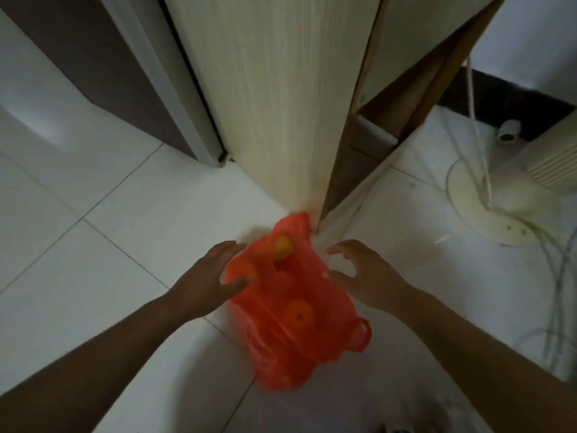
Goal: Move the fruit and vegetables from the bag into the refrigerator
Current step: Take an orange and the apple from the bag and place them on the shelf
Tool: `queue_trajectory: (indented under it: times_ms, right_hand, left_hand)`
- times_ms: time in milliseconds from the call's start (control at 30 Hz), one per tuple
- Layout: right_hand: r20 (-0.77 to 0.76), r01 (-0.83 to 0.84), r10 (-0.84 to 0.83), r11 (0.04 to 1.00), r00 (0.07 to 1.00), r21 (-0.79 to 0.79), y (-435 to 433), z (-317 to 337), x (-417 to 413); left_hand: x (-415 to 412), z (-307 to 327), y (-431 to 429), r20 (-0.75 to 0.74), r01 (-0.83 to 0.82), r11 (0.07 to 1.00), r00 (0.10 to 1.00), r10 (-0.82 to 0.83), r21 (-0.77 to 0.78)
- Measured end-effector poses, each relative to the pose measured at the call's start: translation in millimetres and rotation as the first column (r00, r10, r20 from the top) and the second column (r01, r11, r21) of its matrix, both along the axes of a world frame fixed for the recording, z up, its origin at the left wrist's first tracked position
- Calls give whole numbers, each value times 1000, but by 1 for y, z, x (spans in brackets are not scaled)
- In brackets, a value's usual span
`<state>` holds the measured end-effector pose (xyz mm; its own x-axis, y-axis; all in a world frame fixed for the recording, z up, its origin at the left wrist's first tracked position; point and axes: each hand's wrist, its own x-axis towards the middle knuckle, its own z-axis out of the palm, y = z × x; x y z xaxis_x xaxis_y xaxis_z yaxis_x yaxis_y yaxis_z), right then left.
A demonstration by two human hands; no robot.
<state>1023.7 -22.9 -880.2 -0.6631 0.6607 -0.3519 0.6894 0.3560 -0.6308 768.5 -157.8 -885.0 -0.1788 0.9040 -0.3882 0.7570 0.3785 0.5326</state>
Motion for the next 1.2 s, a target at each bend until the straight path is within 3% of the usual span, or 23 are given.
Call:
queue_trajectory:
  times_ms: [133,233,433,533,767,867,1067,1133,1200]
  right_hand:
    - [-43,-50,49,999,998,-20,7,-62,-9]
    - [-82,-30,25,998,996,-57,-4,-82,-10]
    - [-104,-38,24,990,994,-136,-27,-80,-1]
    - [-109,-3,-8,995,994,-100,-21,-80,3]
    - [-181,49,-58,997,982,-52,-20,-57,9]
    - [-130,13,-10,1000,991,16,-28,-57,12]
    - [45,-172,171,985,984,29,-67,-51,23]
    - [110,-308,302,950,947,44,-90,-55,30]
    - [222,-429,401,898,889,95,-109,-68,38]
  left_hand:
    - [-13,-71,-6,3,57,997,998,-57,-49]
    - [-17,-83,-7,-90,172,984,980,-175,-41]
    - [-7,-100,-26,-174,214,970,957,-231,-112]
    - [-10,-107,-36,-168,199,978,964,-206,-60]
    - [-1,-96,-65,-73,158,976,983,-170,-149]
    - [10,-91,-69,-94,205,959,969,-227,-197]
    - [7,-74,-45,-383,475,869,835,-395,140]
    - [8,-75,-32,-433,636,760,728,-531,138]
    - [10,-85,-25,-422,732,681,628,-654,34]
